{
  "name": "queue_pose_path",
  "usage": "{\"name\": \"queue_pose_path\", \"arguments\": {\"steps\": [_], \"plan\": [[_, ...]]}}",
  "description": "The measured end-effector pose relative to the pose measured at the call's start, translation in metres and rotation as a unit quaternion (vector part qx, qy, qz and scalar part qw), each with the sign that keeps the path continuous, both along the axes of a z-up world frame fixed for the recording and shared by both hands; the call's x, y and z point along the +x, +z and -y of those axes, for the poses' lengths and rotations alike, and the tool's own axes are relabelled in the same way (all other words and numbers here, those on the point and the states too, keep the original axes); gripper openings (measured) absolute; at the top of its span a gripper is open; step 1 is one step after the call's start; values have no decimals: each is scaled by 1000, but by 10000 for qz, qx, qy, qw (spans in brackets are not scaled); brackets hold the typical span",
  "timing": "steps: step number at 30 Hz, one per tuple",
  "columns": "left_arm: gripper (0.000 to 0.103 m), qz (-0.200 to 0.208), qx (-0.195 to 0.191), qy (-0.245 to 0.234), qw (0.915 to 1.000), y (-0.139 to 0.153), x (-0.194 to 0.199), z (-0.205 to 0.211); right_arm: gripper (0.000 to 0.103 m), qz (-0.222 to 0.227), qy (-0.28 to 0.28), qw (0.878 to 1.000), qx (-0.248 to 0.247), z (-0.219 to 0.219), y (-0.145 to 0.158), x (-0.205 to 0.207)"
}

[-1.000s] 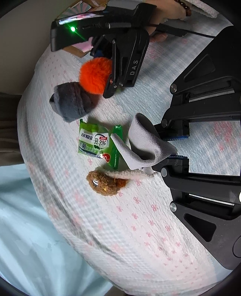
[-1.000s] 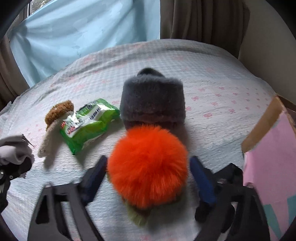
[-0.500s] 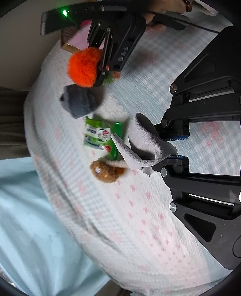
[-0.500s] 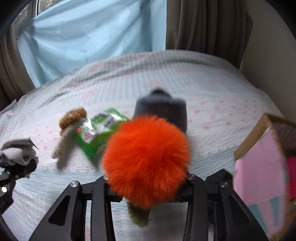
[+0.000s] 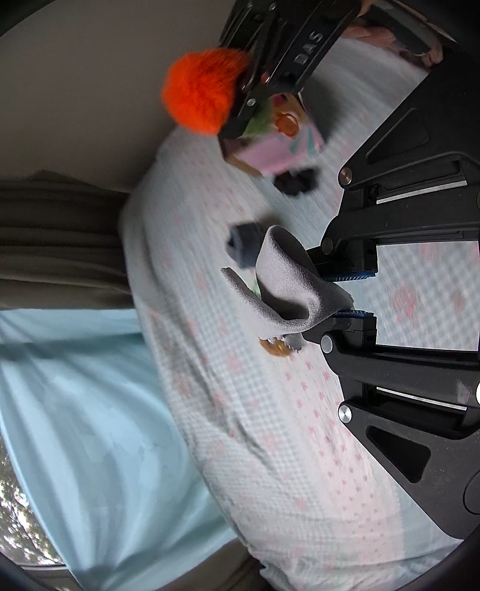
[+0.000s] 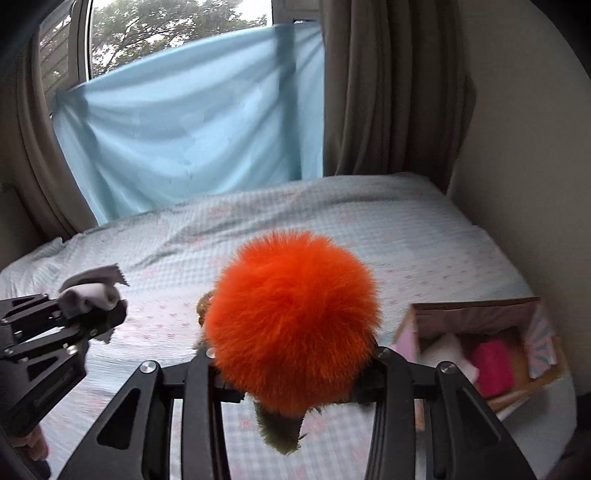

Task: Organize soft objects
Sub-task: 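Lift the grey cloth and orange pompom and carry both toward the box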

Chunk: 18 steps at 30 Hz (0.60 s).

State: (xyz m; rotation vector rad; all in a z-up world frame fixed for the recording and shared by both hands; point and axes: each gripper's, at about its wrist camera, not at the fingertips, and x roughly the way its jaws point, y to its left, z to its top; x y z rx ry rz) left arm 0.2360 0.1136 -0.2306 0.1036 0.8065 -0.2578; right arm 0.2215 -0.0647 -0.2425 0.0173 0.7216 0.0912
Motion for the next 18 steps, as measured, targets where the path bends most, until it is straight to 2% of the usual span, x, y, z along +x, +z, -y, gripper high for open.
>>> {"name": "queue_pose_path", "arguments": {"steps": [5, 10, 18], "plan": [[10, 78, -224, -138, 9996, 36, -11, 32, 36, 138, -264, 9995, -67, 27, 50, -30], [10, 168, -369, -342, 9986, 60, -18, 83, 36, 173, -606, 9980, -46, 71, 79, -51], [10, 73, -418, -445, 9981, 71, -19, 180, 36, 41, -924, 9957, -11, 167, 85, -65]]}}
